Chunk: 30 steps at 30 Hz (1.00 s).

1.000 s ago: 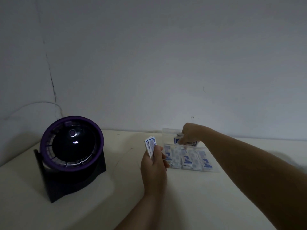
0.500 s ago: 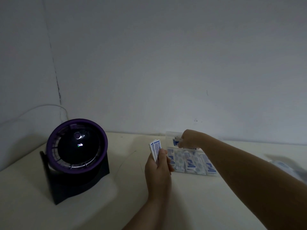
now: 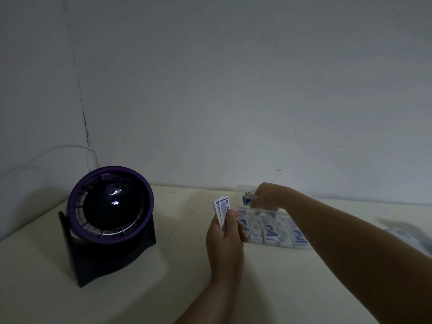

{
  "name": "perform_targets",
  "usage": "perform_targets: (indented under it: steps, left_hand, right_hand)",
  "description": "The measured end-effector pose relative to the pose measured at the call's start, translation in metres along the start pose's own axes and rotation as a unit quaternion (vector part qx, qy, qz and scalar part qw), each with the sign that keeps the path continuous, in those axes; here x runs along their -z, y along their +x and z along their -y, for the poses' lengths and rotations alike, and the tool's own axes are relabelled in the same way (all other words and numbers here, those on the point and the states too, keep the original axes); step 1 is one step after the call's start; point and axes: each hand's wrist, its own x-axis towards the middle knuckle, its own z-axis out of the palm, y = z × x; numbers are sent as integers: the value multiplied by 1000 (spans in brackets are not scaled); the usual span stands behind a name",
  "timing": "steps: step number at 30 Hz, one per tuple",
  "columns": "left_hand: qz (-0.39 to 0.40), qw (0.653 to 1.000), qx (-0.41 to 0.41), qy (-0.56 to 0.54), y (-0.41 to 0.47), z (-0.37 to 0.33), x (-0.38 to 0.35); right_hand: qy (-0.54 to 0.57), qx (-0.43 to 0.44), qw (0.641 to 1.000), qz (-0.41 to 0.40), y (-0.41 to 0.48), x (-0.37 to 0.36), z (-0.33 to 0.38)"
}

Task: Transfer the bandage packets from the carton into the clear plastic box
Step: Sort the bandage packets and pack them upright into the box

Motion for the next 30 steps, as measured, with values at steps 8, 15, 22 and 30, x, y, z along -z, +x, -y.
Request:
perform_targets:
  steps: [8, 15, 22, 30]
  left_hand:
    - [121, 976, 115, -138, -12, -17, -11]
    - [160, 972, 159, -68, -35, -8, -23]
    - [122, 971, 196, -61, -41, 2, -28]
    - [137, 983, 122, 18, -41, 7, -29]
  right_hand:
    - [419, 113, 882, -183, -78, 31, -5]
    - [564, 166, 793, -157, -150, -61, -27]
    - [596, 153, 772, -162, -138, -87, -30]
    - [688, 133, 703, -121, -133, -93, -40]
